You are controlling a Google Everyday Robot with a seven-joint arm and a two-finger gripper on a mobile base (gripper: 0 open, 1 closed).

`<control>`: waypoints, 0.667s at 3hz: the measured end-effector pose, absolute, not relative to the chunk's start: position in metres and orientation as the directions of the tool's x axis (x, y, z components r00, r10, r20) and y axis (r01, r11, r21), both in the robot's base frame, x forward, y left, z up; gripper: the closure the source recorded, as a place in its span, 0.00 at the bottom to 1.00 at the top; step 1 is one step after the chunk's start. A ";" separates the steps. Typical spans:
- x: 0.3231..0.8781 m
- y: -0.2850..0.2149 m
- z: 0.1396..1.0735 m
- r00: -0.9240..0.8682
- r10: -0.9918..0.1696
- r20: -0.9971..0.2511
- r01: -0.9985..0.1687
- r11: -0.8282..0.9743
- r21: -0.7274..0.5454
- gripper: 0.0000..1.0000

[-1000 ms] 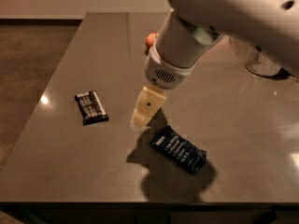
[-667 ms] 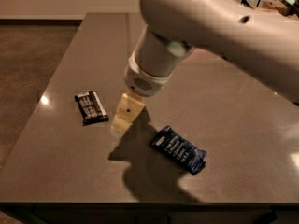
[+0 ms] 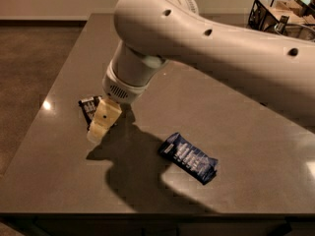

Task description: Pick rxbar chocolate

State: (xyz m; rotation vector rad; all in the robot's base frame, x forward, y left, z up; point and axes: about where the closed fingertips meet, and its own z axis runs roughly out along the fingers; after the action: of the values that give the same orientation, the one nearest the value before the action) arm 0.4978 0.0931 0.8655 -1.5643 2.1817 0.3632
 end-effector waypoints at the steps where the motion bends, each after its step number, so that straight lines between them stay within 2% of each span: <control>1: 0.507 0.116 0.857 -0.277 -0.824 -0.494 -0.938 0.342 -0.045 0.00; 2: 0.514 0.134 0.847 -0.274 -0.834 -0.479 -0.941 0.336 -0.046 0.00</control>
Offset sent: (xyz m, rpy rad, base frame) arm 0.0266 0.0613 -0.0315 -0.0299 0.0013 -0.0023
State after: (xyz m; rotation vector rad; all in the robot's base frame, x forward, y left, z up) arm 0.5139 0.1339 0.8466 -1.5604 2.1863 0.3453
